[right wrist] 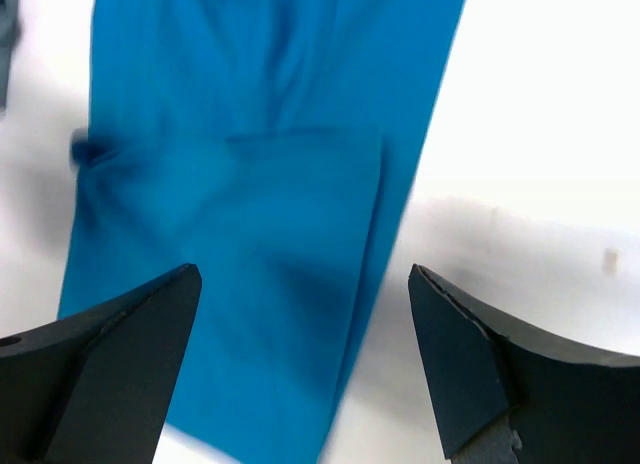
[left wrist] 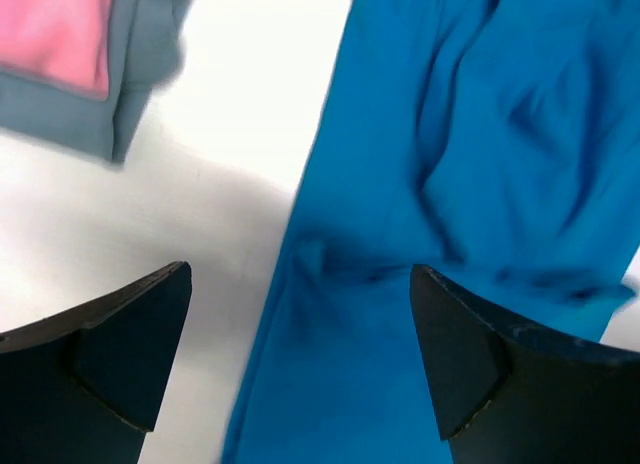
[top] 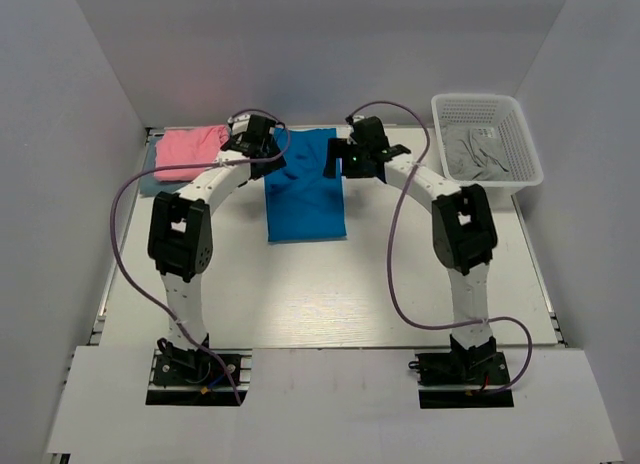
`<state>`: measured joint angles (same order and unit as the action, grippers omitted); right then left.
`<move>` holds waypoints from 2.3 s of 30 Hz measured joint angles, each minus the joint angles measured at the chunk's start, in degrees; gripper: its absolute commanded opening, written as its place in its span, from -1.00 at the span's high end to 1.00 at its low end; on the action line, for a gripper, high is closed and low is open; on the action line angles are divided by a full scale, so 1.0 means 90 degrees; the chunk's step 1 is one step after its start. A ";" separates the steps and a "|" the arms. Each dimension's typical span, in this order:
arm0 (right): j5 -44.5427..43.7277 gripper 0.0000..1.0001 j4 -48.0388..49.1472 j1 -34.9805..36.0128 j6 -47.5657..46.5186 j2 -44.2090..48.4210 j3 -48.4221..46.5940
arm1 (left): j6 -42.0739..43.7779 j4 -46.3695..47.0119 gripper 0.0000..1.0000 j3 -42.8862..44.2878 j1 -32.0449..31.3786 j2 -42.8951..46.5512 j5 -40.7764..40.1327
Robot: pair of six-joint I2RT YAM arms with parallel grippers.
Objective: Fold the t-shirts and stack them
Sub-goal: Fold the folded rectangular tshirt in 1/3 of the way, then grab one side of the 2/3 rectangular tshirt with both arms, then fold the long partially folded tshirt into a neat square
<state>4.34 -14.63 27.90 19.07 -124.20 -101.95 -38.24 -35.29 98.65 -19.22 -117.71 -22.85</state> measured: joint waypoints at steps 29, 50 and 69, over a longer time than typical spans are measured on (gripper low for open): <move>0.1489 0.36 0.1299 0.0068 0.0981 0.1882 0.4507 | 0.0248 0.2229 0.21 -0.4707 -0.0250 0.1970 0.2773; 0.1744 1.00 0.1591 0.0107 0.0189 0.2295 0.4915 | 0.0117 0.2089 1.00 -0.4947 -0.0328 0.2200 0.2970; 0.2747 1.00 0.0087 0.0789 0.0095 0.8038 0.6936 | -0.0209 -0.0066 1.00 -0.6105 -0.1100 0.7516 0.5054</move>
<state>29.06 -13.85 35.00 19.92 -51.86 -39.53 -40.12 -35.88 43.70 -29.12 -50.06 22.63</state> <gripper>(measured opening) 0.012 0.049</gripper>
